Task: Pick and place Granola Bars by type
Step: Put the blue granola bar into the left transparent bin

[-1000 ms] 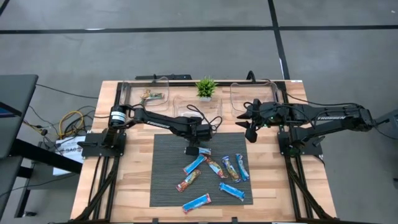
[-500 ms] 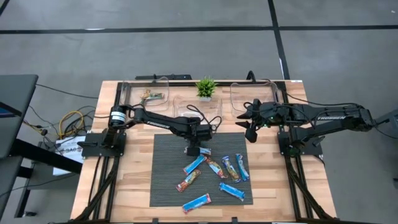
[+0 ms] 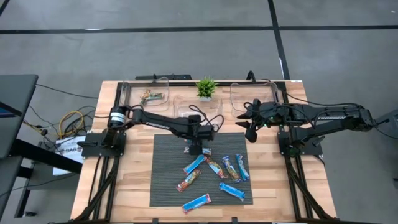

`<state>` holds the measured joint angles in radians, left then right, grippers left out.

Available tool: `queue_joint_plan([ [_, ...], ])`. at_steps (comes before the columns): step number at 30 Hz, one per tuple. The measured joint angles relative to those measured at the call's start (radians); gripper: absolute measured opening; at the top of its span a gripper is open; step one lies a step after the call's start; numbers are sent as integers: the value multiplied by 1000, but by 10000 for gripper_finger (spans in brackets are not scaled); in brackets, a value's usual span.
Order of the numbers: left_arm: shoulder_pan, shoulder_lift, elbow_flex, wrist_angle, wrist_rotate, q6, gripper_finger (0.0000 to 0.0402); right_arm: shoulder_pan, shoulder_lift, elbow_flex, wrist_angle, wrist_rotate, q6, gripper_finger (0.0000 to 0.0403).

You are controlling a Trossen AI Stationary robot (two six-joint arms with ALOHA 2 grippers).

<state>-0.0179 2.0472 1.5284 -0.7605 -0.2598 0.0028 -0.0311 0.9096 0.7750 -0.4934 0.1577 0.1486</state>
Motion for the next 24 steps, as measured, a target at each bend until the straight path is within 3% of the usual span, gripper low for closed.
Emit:
queue_joint_plan([
  [7,45,0,-8,-11,85,-44,144,0,0,0,0,0,0,123],
  [11,80,0,-14,-4,186,-78,144,0,0,0,0,0,0,123],
  [24,96,-6,-41,18,269,-84,144,0,0,0,0,0,0,123],
])
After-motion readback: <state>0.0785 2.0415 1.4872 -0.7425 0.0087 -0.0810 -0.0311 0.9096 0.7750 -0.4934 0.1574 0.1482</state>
